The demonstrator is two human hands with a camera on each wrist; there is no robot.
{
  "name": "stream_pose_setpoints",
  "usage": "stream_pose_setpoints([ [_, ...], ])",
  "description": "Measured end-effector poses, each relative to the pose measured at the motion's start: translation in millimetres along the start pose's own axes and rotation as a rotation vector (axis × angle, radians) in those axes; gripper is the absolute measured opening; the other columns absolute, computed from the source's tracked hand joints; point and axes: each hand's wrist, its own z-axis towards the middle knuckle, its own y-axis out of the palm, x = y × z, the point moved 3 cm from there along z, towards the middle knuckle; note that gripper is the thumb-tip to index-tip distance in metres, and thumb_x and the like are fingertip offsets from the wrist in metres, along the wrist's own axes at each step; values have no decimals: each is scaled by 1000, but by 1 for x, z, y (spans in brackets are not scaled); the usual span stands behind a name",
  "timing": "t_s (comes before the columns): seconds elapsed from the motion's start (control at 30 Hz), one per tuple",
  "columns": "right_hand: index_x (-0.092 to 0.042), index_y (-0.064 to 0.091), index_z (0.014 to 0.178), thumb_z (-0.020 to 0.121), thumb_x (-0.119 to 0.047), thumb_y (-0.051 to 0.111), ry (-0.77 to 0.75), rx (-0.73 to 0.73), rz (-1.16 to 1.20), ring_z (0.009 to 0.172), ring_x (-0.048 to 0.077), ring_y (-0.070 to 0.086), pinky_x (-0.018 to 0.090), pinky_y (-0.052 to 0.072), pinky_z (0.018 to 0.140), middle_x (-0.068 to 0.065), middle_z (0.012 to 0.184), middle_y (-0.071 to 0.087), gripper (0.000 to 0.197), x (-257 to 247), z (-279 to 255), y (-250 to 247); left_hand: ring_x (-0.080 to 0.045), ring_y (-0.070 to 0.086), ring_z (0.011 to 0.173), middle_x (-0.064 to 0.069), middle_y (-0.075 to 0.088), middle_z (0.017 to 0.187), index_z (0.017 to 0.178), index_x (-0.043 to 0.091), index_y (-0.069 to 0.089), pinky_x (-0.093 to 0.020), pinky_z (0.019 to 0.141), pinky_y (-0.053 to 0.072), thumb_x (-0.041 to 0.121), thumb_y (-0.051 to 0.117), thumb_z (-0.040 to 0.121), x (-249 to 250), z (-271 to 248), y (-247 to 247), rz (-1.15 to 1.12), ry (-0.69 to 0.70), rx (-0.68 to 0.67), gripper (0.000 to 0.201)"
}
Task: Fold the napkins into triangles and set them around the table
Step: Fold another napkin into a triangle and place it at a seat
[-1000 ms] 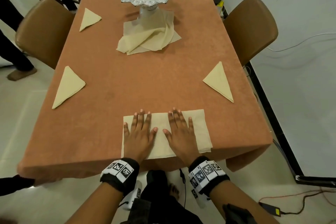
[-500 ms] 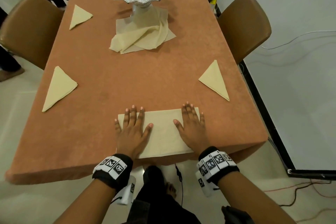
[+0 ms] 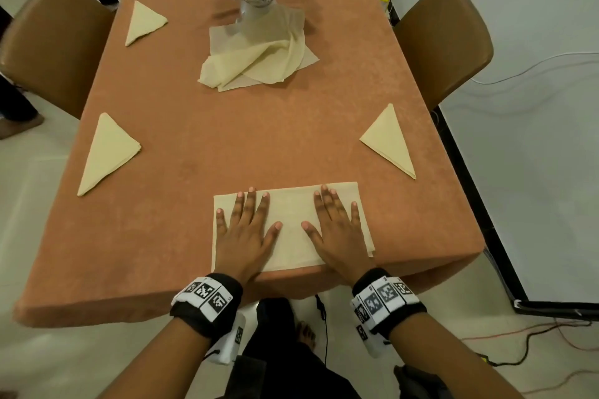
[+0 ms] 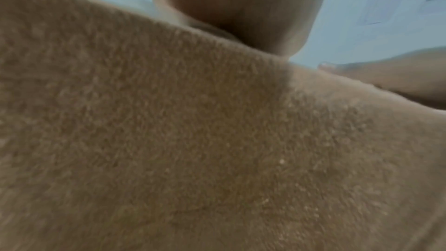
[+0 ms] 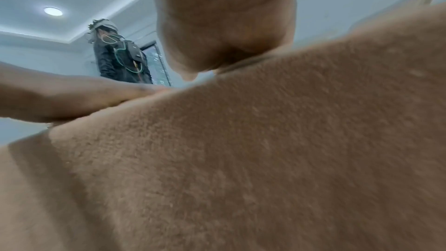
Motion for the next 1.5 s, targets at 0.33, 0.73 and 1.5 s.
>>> stream_pose_setpoints([
  [0.33,-20,10,152,95,-51,12,8,9,-42,146,15,8,48,5,117,-2,159,10,65,-19,10,12,-11,0,147,11,0,160,152,37,5,-49,117,-2,49,11,96,-6,-5,7,-19,-11,59,57],
  [0.73,-18,9,152,96,-42,14,-23,5,2,146,14,6,51,9,118,-2,159,8,61,-50,16,11,-12,4,147,10,4,160,152,35,9,-50,116,2,46,11,95,-5,-5,5,-10,-14,68,58],
  [1.5,-16,69,95,83,-16,68,262,136,342,87,16,58,31,45,78,-1,93,66,11,110,-70,-54,-22,49,119,2,55,134,126,28,57,-47,98,31,49,36,90,-21,-56,-30,-51,58,169,47],
])
